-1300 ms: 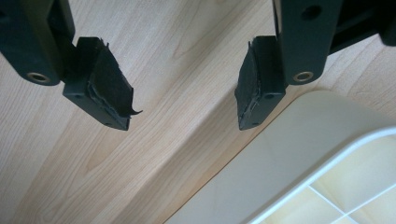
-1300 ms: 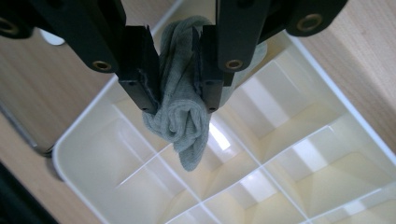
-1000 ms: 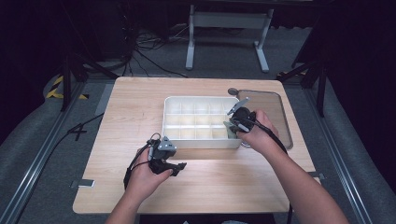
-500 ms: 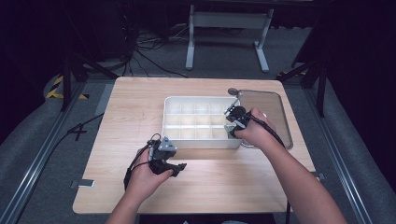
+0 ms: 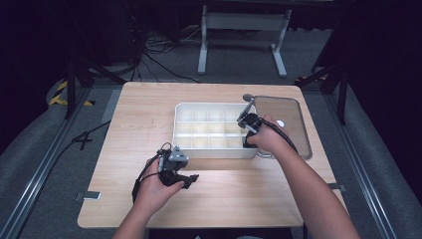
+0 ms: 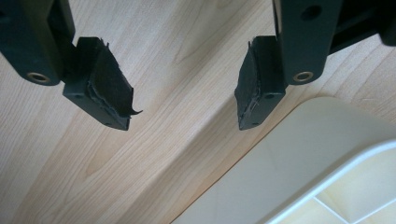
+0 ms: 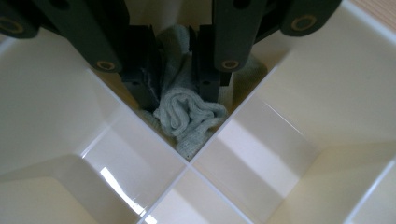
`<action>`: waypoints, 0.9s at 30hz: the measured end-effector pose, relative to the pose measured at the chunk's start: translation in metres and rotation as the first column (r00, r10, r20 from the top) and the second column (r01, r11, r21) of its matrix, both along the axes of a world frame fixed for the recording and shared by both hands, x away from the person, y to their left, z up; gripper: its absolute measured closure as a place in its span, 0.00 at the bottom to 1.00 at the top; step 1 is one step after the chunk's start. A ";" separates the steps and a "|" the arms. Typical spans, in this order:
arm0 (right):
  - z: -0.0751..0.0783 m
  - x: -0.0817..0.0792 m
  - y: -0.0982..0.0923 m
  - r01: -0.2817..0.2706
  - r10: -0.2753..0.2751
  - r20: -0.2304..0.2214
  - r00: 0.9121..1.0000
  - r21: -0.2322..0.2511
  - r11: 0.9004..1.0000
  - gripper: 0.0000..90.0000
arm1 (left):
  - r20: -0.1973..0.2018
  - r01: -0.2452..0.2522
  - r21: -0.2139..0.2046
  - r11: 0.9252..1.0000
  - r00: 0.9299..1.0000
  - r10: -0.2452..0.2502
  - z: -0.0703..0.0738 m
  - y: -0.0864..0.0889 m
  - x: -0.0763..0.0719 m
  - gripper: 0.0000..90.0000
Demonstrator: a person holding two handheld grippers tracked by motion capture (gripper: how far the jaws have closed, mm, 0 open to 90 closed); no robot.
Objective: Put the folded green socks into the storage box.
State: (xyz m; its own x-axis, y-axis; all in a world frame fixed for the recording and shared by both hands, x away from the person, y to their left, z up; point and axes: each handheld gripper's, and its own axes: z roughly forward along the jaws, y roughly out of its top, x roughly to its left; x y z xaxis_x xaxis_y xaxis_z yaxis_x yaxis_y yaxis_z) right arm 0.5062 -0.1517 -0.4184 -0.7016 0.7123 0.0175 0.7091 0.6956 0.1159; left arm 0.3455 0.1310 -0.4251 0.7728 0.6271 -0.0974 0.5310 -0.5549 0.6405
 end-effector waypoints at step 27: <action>0.059 -0.056 -0.024 -0.113 0.032 0.283 0.959 0.275 0.955 0.63 | -0.003 0.000 -0.005 1.000 1.000 0.000 -0.001 0.002 -0.001 0.41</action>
